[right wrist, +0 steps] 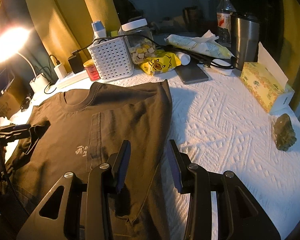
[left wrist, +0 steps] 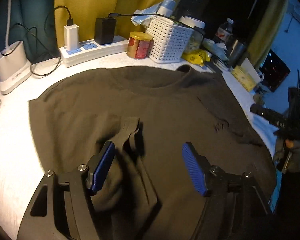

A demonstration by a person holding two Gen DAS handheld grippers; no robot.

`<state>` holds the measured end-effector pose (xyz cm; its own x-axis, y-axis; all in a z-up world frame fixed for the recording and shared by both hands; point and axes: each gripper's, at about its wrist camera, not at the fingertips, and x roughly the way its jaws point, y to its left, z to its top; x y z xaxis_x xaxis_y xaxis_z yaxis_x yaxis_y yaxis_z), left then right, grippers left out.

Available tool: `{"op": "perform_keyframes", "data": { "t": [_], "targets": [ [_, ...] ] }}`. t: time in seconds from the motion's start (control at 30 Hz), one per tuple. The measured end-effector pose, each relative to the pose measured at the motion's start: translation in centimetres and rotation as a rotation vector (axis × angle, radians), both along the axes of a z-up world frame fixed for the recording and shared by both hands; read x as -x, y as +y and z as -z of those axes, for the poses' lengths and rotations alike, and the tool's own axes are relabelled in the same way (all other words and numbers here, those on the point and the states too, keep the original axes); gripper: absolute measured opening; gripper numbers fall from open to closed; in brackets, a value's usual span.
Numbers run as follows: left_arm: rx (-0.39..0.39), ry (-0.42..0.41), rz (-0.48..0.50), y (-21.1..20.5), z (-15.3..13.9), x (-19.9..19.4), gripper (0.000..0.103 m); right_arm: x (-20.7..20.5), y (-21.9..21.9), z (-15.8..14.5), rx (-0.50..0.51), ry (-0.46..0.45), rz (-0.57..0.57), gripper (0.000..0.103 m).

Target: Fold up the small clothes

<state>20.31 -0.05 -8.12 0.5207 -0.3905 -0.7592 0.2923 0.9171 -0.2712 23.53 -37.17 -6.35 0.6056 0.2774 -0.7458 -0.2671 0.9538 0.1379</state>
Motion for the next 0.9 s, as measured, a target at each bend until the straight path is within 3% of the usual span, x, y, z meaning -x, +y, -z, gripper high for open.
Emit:
{"op": "perform_keyframes", "data": {
  "t": [0.17, 0.3, 0.33, 0.37, 0.43, 0.47, 0.67, 0.8, 0.83, 0.87, 0.9],
  "targets": [
    [-0.138, 0.030, -0.007, 0.5, 0.9, 3.1, 0.070, 0.3, 0.3, 0.1, 0.004, 0.008, -0.005, 0.040],
    [-0.184, 0.035, 0.033, 0.1, 1.7, 5.0, 0.069, 0.5, 0.9, 0.0, 0.006, 0.003, -0.020, 0.040],
    [-0.194, 0.024, 0.048, -0.1, 1.8, 5.5, 0.056, 0.6, 1.1, 0.0, 0.007, 0.001, -0.024, 0.040],
    [-0.209, 0.017, 0.073, -0.4, 1.8, 6.0, 0.035, 0.7, 1.3, -0.1, 0.008, 0.001, -0.028, 0.040],
    [-0.252, 0.009, 0.110, -1.1, 1.9, 6.6, 0.019, 0.7, 1.6, 0.0, 0.006, -0.001, -0.035, 0.040],
    [-0.259, 0.006, 0.126, -1.4, 2.0, 6.9, 0.017, 0.8, 1.7, 0.0, 0.006, 0.001, -0.037, 0.040],
    [-0.246, 0.041, 0.239, -2.7, 1.7, 8.6, 0.017, 1.1, 2.4, 0.1, 0.008, 0.010, -0.048, 0.040],
    [-0.222, 0.059, 0.201, -1.4, 0.9, 8.7, 0.019, 0.9, 2.3, 0.4, 0.020, 0.035, -0.045, 0.040],
    [-0.210, 0.057, 0.176, -0.8, 0.5, 8.5, 0.024, 0.8, 2.3, 0.5, 0.022, 0.038, -0.043, 0.040],
    [-0.193, 0.051, 0.141, 0.1, 0.1, 8.0, 0.041, 0.6, 2.2, 0.6, 0.022, 0.041, -0.041, 0.040],
    [-0.183, 0.045, 0.108, 0.9, -0.2, 7.6, 0.052, 0.4, 2.1, 0.6, 0.023, 0.042, -0.040, 0.040]
  ]
}}
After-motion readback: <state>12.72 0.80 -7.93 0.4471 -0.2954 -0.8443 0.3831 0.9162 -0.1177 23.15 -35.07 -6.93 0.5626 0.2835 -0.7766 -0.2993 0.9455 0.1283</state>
